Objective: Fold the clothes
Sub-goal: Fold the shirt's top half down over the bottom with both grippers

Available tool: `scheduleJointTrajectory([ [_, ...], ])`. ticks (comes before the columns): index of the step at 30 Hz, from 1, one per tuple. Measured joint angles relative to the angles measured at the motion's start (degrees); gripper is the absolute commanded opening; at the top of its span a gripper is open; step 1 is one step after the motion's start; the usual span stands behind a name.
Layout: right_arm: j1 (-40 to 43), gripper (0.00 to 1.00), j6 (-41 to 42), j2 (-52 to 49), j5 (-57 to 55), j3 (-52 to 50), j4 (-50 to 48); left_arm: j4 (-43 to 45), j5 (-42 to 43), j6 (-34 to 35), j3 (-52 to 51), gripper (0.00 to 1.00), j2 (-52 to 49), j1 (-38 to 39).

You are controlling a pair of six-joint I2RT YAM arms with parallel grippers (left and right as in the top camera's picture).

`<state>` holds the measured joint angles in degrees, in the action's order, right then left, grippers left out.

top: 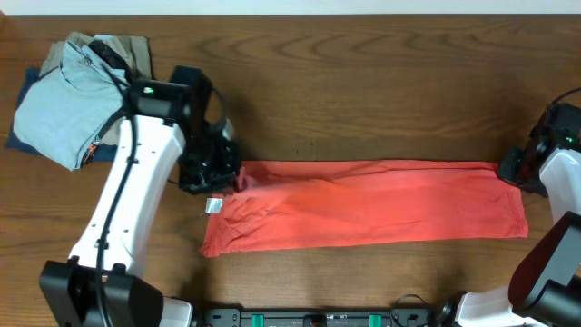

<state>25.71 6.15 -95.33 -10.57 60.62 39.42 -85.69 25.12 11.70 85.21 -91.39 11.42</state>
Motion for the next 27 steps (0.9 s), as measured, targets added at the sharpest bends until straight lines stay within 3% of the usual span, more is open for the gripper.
scheduleJointTrajectory([
  [9,0.0,0.1,0.22,0.0,-0.57,0.0,0.13,-1.6,-0.26,-0.02,0.0,0.06,0.0,8.9],
  [24,0.74,0.31,6.34,0.0,-9.49,-0.04,2.97,-3.91,-8.96,0.48,0.0,0.06,0.0,9.64],
  [27,0.74,0.4,6.88,0.0,-8.17,-0.02,2.62,-3.89,-11.1,0.87,-0.52,0.06,0.0,9.64],
])
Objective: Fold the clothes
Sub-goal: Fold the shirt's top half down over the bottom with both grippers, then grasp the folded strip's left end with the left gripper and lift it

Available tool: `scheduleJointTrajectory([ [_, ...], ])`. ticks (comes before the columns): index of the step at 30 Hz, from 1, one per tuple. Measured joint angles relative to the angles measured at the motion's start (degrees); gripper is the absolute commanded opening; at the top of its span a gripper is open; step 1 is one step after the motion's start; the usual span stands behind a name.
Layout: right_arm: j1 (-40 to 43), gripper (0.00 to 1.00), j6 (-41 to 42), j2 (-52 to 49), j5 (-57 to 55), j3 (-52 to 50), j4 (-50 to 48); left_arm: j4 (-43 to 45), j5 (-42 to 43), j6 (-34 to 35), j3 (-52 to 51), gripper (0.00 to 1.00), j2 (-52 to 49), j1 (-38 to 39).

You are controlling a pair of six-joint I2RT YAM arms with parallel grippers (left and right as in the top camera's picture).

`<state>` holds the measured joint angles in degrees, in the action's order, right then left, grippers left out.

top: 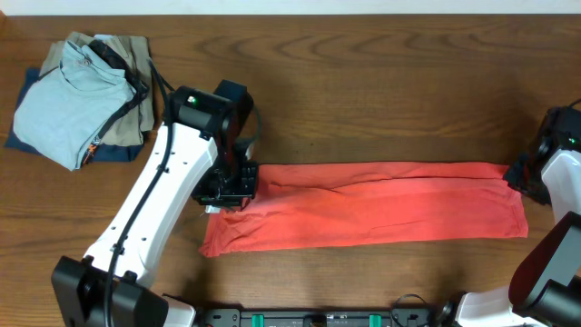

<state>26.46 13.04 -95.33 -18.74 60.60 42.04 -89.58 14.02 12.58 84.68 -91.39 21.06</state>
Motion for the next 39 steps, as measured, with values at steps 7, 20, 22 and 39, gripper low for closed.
scheduleJointTrajectory([
  [7,0.0,0.48,-0.24,0.0,2.89,-0.94,-2.14,0.5,-8.33,4.98,-3.21,0.06,0.0,0.02],
  [20,0.48,0.3,-0.31,0.0,6.6,-8.5,-12.41,5.22,-13.18,9.53,-7.58,0.06,0.02,0.02],
  [22,0.48,0.22,-0.37,0.0,7.32,-9.07,-13.07,5.6,-13.2,9.75,-7.58,0.06,0.02,0.02],
  [39,1.46,0.01,-0.46,2.47,4.07,-9.66,-8.76,4.85,-12.96,9.92,-7.58,0.06,0.02,0.02],
])
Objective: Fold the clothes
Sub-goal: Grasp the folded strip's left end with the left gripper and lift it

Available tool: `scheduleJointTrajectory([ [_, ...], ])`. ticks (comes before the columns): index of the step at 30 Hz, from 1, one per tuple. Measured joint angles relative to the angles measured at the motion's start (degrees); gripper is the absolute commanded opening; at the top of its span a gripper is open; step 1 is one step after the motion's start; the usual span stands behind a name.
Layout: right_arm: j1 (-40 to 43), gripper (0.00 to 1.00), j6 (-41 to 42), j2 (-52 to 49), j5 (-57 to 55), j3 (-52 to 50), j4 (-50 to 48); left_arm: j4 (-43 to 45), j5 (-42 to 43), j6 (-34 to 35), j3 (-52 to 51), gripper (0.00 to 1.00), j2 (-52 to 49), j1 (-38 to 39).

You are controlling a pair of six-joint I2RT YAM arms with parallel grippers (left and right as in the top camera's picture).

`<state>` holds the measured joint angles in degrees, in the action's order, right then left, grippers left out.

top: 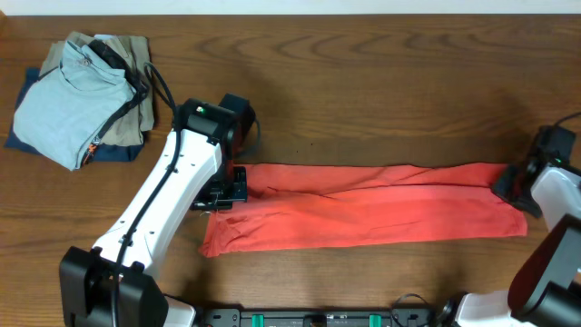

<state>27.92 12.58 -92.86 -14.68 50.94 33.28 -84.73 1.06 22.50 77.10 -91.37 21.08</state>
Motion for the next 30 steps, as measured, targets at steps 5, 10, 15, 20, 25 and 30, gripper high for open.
scheduleJointTrajectory([
  [5,1.31,0.01,-1.09,4.48,-3.5,0.0,2.67,-2.32,0.24,0.0,0.0,0.06,0.0,0.0],
  [10,1.57,0.19,-2.16,5.14,-4.85,0.0,4.98,-3.02,0.26,0.0,0.0,0.06,0.0,0.0],
  [15,1.57,0.31,-2.62,5.14,-5.49,0.0,5.09,-3.13,0.24,0.0,0.0,0.06,0.0,0.0],
  [20,1.6,0.35,-2.73,5.14,-2.16,0.0,4.55,-2.38,0.28,0.02,0.0,0.06,0.0,0.0],
  [25,1.6,0.36,-2.73,5.14,6.99,0.0,4.63,-1.07,2.19,0.0,0.0,0.06,0.0,0.0],
  [30,1.57,0.36,-2.73,5.14,11.1,-0.02,6.12,0.11,3.3,0.0,-0.02,0.06,0.0,0.0],
])
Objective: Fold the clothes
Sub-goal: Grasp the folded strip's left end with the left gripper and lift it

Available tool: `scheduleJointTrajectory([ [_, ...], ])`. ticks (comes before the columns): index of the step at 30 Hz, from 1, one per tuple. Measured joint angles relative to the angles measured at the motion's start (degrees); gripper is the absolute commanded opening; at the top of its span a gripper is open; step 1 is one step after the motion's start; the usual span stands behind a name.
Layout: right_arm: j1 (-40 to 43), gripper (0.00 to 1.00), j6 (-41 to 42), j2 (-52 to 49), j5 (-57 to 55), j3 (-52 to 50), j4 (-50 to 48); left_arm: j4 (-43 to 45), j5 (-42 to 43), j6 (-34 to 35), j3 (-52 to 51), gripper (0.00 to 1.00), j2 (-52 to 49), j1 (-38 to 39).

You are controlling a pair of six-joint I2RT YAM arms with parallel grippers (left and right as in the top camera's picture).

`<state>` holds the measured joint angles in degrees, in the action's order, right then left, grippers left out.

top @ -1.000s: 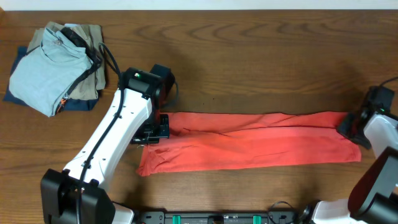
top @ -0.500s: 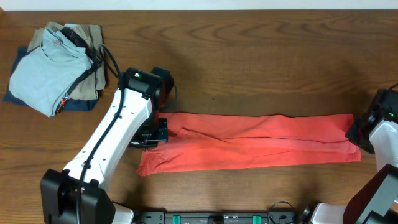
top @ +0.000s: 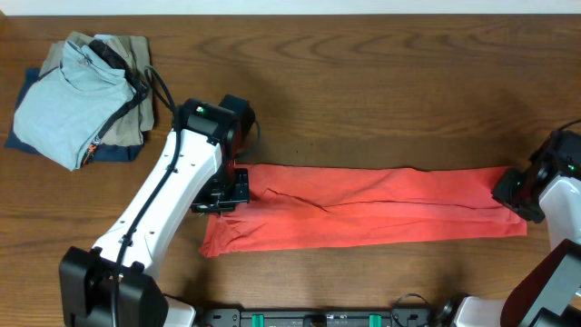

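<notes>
A red garment (top: 363, 209) lies as a long strip across the front of the table, folded lengthwise with creases along its upper half. My left gripper (top: 238, 189) sits at the strip's left end near its upper corner; its fingers are hidden under the wrist, and whether they grip cloth cannot be told. My right gripper (top: 510, 190) is at the right end, at the upper corner of the cloth; its fingers are hidden too.
A pile of folded clothes (top: 82, 95), light blue on top of tan and dark blue, rests at the back left. The wooden table (top: 381, 91) extends behind the red strip. The left arm (top: 163, 227) crosses the front left.
The strip's upper edge now lies a little lower and straighter, so the strip looks narrower. My right gripper has shifted slightly at the right end. The left gripper has barely moved.
The red garment lay as a wide strip, my left gripper at its upper left corner and the right one at its upper right. The left gripper then stood further over the cloth's left end. The strip has grown narrower at each moment since.
</notes>
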<state>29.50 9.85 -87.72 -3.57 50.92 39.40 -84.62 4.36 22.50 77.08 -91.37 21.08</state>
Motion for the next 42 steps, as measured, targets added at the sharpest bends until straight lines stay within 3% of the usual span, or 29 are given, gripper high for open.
scheduleJointTrajectory([
  [14,0.0,0.37,0.0,0.0,0.17,-0.76,-1.16,4.9,6.19,0.02,-9.49,0.06,0.11,4.28],
  [21,0.0,0.37,0.0,0.0,0.17,-0.79,-1.27,1.14,7.8,0.0,-9.84,0.06,0.11,7.41],
  [42,0.0,0.38,0.0,0.0,0.15,-1.31,-1.97,1.9,10.78,2.4,-9.84,0.06,0.11,14.86],
])
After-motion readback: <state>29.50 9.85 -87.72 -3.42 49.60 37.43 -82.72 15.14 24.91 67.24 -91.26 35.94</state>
